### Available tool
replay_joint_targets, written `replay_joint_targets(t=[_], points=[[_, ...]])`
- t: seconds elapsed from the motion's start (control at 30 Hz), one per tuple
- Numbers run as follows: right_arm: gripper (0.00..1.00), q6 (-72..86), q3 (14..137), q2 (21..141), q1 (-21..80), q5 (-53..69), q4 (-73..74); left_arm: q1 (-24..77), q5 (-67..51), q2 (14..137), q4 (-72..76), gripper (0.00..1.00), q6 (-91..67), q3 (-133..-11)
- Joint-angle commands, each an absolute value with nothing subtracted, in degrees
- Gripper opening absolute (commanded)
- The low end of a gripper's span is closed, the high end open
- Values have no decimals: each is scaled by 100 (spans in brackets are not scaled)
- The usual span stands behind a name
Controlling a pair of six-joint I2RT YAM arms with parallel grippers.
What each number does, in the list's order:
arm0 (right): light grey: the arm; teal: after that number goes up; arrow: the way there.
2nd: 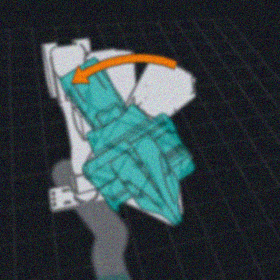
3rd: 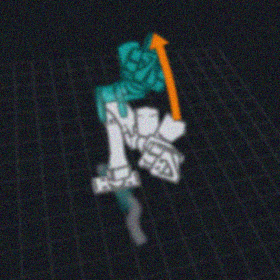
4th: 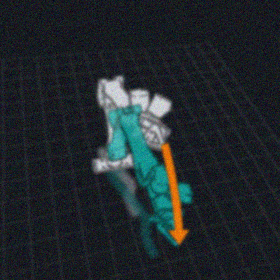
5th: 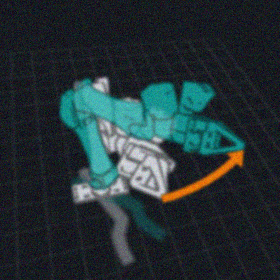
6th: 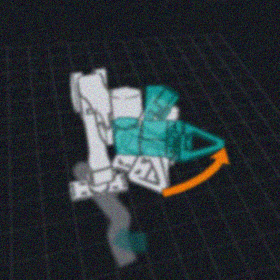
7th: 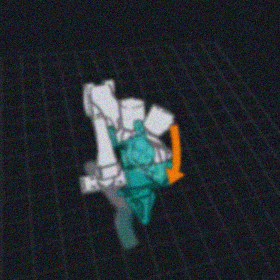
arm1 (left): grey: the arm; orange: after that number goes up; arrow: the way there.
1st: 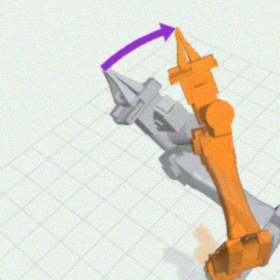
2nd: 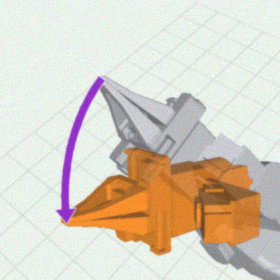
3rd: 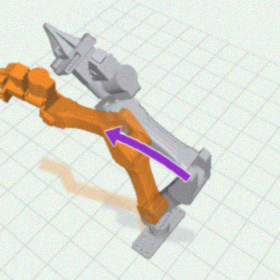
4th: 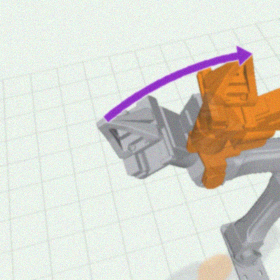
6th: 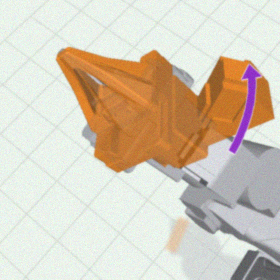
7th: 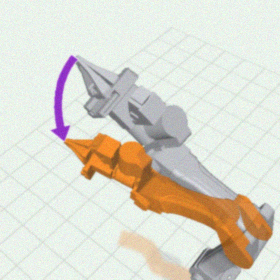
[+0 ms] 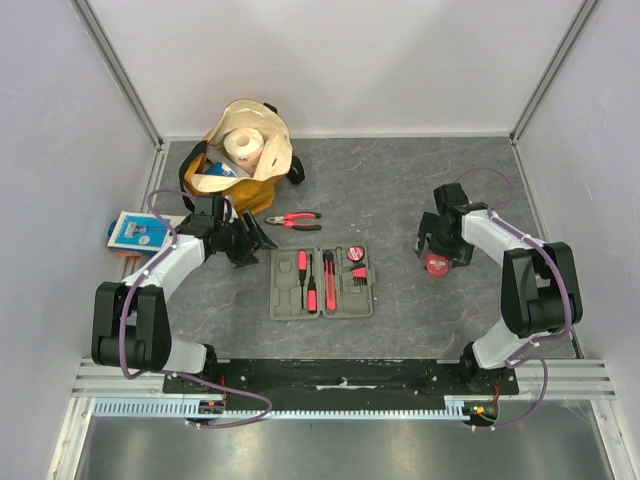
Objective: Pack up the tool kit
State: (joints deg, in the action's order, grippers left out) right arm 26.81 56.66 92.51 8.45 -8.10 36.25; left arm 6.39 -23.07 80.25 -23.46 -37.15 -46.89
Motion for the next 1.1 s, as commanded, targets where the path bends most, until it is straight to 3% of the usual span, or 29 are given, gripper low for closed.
replay_joint_targets(t=[0.0,0.77,1.07], points=[[98,2251,5634,9369,826,-774,3393,642,-2417,8033,-2215,72,-3516,-4755],[93,1468,5107,9369,835,-545,2531,650,-2514,8033,-2145,71,-3542,-4693],[73,1503,5080,9378,844,-308,2549,642,-2522,8033,-2118,71,-3551,-4641]])
